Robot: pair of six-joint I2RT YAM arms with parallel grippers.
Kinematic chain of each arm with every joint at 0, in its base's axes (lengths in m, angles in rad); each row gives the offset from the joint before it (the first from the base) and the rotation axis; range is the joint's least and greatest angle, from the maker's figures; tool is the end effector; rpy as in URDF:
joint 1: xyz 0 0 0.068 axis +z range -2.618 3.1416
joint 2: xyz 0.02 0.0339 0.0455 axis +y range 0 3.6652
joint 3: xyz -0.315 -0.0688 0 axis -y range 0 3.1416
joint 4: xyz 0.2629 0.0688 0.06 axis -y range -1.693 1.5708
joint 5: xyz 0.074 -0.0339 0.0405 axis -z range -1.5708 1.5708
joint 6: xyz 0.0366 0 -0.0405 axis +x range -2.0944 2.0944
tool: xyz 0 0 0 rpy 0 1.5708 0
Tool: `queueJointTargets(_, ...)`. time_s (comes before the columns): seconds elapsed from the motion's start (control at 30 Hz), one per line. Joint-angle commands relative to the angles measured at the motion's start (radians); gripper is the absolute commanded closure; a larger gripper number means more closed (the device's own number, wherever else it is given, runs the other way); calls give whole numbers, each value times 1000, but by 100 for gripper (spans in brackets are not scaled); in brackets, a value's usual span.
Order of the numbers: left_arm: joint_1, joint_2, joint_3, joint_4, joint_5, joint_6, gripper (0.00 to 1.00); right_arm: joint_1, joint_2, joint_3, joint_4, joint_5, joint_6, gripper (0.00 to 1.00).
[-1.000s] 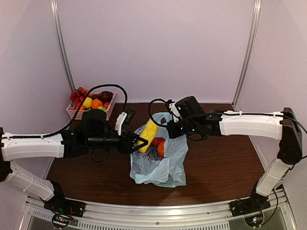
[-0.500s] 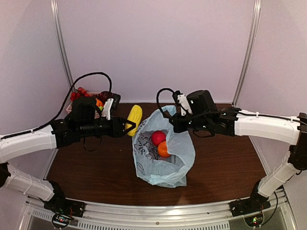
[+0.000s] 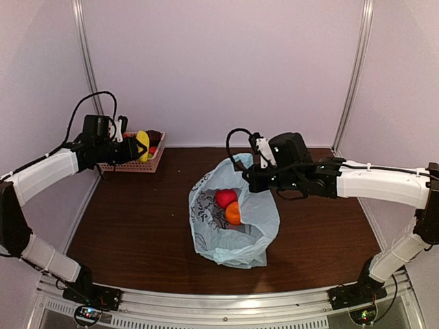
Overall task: Untie the knot of the plastic bag and take out the fruit
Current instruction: Place the fake fruit in the bin.
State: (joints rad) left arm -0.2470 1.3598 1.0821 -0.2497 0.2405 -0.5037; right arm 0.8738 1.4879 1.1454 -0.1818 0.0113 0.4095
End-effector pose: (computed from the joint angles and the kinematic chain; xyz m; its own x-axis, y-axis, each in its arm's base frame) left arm 0.3062 -0.0862 0.3520 -0.6384 -0.3225 -0.6989 0.1472 0.8401 -0.5221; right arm 0.2298 0.2738 0.3403 -0.5976 -0.0936 -0.7964 -0.5696 0.7485 0.3395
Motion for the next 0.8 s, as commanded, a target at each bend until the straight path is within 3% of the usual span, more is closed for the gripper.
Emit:
queueJointTargets(0.0, 73, 135, 94, 57, -21, -13, 69, 4, -39, -9, 27, -8, 16, 99)
queueJointTargets(0.23, 154, 353, 215, 156, -150, -93, 69, 5, -35, -3, 39, -29, 17, 99)
queueJointTargets(0.77, 178, 660, 407, 241, -365, -288, 67, 7, -16, -7, 64, -64, 33, 98)
